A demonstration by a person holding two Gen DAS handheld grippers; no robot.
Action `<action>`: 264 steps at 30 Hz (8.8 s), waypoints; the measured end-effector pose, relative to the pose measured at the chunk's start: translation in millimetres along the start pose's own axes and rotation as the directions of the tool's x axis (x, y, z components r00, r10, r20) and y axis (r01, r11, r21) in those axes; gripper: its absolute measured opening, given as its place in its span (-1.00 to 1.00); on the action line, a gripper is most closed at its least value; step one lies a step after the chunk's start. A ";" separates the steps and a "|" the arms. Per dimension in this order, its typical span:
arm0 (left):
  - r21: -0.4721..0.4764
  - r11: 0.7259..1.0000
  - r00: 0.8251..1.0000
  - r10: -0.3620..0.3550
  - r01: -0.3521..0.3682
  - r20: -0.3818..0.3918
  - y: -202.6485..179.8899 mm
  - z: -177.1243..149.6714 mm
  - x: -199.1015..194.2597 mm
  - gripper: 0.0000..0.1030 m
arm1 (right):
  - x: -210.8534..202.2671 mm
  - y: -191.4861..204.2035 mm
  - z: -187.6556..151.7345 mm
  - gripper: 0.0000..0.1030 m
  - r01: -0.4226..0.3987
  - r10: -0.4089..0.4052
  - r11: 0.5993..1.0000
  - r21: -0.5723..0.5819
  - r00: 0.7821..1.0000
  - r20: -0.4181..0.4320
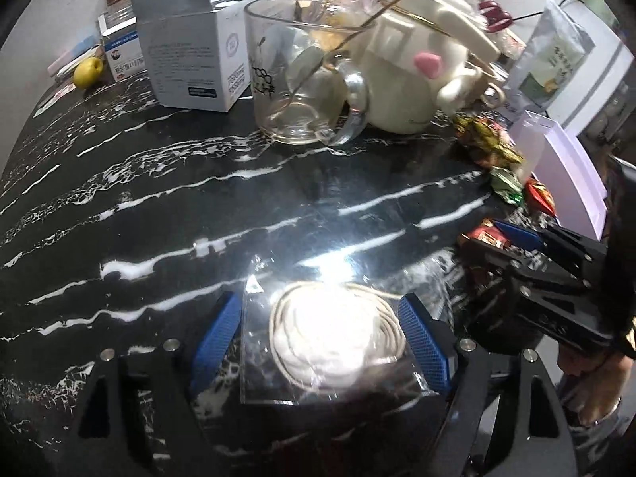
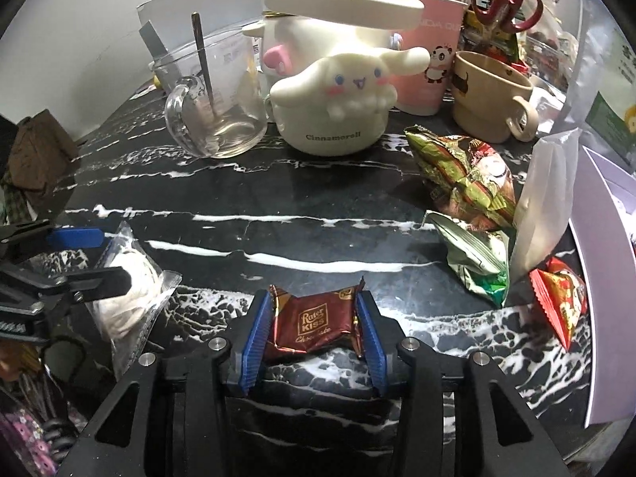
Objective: Organize snacks
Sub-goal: 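Lift the wrapped flower with the left tool while the right tool lifts the chocolate, then grasp a red candy with the right tool while the left tool holds the flower, then carry the flower and candies to the lavender box with both tools, then open the left tool over the box while the right tool releases the candies, then withdraw both tools from the box back over the counter, then grasp the green wrapped candy with the left tool while the right tool grasps the red packet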
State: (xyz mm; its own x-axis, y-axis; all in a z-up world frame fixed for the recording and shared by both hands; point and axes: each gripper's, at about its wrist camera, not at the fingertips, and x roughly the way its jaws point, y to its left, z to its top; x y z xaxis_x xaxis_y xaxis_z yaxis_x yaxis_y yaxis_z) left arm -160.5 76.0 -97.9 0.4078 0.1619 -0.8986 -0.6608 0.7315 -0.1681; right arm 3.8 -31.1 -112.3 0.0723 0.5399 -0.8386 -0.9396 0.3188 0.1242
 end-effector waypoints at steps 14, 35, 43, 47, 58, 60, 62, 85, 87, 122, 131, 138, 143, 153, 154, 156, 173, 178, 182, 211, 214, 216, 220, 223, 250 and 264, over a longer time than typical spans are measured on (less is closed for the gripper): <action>0.106 0.991 0.994 0.091 -0.084 -0.066 -20.5 -16.8 26.9 1.00 | 0.6 9.3 -6.1 -0.11 0.017 -0.017 1.000 -0.010 1.000 -0.008; 0.143 0.990 0.999 -0.024 0.017 0.048 -21.8 -13.6 5.1 -0.39 | -13.2 18.3 -6.3 -0.74 0.052 -0.048 0.997 -0.049 0.995 0.086; 0.135 0.989 0.995 -0.065 0.054 0.076 -23.2 -9.3 -5.2 -0.42 | -12.8 11.0 -8.7 -0.74 0.026 -0.025 1.000 -0.005 0.997 0.072; 0.139 0.988 0.992 -0.078 0.064 0.099 -24.4 -3.0 -12.8 -0.42 | -17.6 6.9 -12.0 -0.74 0.025 -0.026 1.000 0.013 0.996 0.084; 0.192 0.977 0.978 -0.125 0.092 0.169 -39.4 18.2 -31.6 -0.42 | -45.8 -4.0 -15.7 -0.82 0.058 -0.068 0.996 0.065 0.984 0.163; 0.204 0.974 0.973 -0.141 0.103 0.181 -44.4 23.0 -34.4 -0.42 | -54.7 -7.5 -15.4 -0.82 0.071 -0.084 0.994 0.078 0.980 0.181; 0.224 0.968 0.968 -0.158 0.112 0.198 -52.7 28.9 -37.9 -0.42 | -62.1 -11.2 -14.0 -0.82 0.083 -0.099 0.993 0.089 0.976 0.194; 0.520 0.822 0.883 -0.403 0.233 0.241 -229.2 95.6 -44.7 -0.42 | -199.4 -123.2 -4.5 -0.82 0.343 -0.406 0.911 0.228 0.844 0.351; 0.546 0.803 0.875 -0.421 0.237 0.239 -249.4 102.5 -43.9 -0.42 | -208.6 -135.8 -5.0 -0.82 0.363 -0.430 0.900 0.243 0.832 0.351; 0.713 0.643 0.907 -0.421 0.279 0.024 -424.2 166.5 85.3 -0.35 | -176.1 -297.1 -45.4 -0.79 0.442 -0.543 0.750 0.492 0.836 0.076; 0.695 0.678 0.935 -0.354 0.239 0.024 -420.2 174.2 85.0 -0.35 | -181.2 -293.4 -40.7 -0.43 0.480 -0.578 0.719 0.502 0.815 0.049; 0.693 0.685 0.924 -0.376 0.224 0.073 -407.2 178.1 54.5 -0.35 | -198.8 -281.2 -34.9 -0.32 0.491 -0.605 0.701 0.518 0.793 0.067; 0.688 0.691 0.902 -0.413 0.220 0.127 -397.4 182.1 21.1 -0.35 | -219.4 -265.3 -28.0 -0.32 0.492 -0.625 0.693 0.526 0.775 0.099; 0.691 0.691 0.845 -0.485 0.214 0.224 -367.8 176.7 -48.4 -0.34 | -265.9 -211.9 -16.8 -0.27 0.510 -0.675 0.684 0.522 0.713 0.188; 0.692 0.690 0.841 -0.490 0.212 0.230 -364.7 175.3 -54.1 -0.34 | -270.3 -205.2 -15.8 -0.19 0.510 -0.680 0.683 0.522 0.706 0.200; 0.695 0.688 0.832 -0.498 0.209 0.243 -357.8 171.8 -63.4 -0.33 | -277.1 -193.8 -15.1 -0.15 0.508 -0.684 0.685 0.522 0.694 0.223; 0.664 0.733 0.745 -0.523 0.145 0.414 -269.6 133.8 -129.5 0.92 | -290.1 -100.2 -19.6 0.36 0.483 -0.674 0.716 0.505 0.668 0.316; 0.665 0.730 0.761 -0.519 0.158 0.388 -246.7 125.4 -132.6 0.93 | -286.0 -75.5 -19.7 0.45 0.467 -0.656 0.736 0.490 0.672 0.344; 0.651 0.740 0.782 -0.504 0.171 0.367 -226.9 120.3 -129.2 0.93 | -279.1 -58.8 -19.4 0.46 0.448 -0.634 0.756 0.478 0.683 0.362; 0.566 0.806 0.905 -0.358 0.175 0.231 -173.7 71.3 -27.1 0.93 | -159.1 -51.3 -59.9 0.48 0.372 -0.519 0.794 0.481 0.826 0.218; 0.558 0.807 0.913 -0.355 0.192 0.200 -174.8 68.4 -11.1 0.93 | -150.3 -55.6 -64.7 0.48 0.375 -0.516 0.791 0.483 0.833 0.199; 0.557 0.809 0.919 -0.346 0.189 0.191 -176.9 65.8 -0.6 0.93 | -144.4 -60.0 -69.7 0.48 0.370 -0.509 0.788 0.491 0.840 0.185; 0.561 0.805 0.930 -0.331 0.191 0.158 -181.4 63.7 20.7 0.93 | -131.2 -70.6 -80.6 0.48 0.357 -0.492 0.783 0.509 0.857 0.155; 0.562 0.807 0.941 -0.308 0.180 0.141 -185.9 63.5 38.1 0.93 | -122.3 -75.6 -86.8 0.48 0.358 -0.486 0.779 0.515 0.864 0.133; 0.547 0.804 0.951 -0.305 0.234 0.041 -197.1 84.6 99.8 0.12 | -84.9 -120.1 -78.7 0.49 0.272 -0.382 0.817 0.509 0.916 0.123; 0.504 0.803 0.937 -0.347 0.318 -0.039 -181.8 87.2 94.2 -0.24 | -67.6 -135.7 -46.4 0.63 0.223 -0.327 0.845 0.486 0.934 0.141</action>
State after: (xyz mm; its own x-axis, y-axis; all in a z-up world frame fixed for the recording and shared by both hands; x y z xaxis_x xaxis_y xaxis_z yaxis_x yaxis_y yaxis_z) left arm 53.0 16.1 -116.7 0.5867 -0.1275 -0.7997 -0.0831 0.9728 -0.2161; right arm 110.9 -147.1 -97.1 0.4223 0.5099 -0.7494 -0.6157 0.7681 0.1757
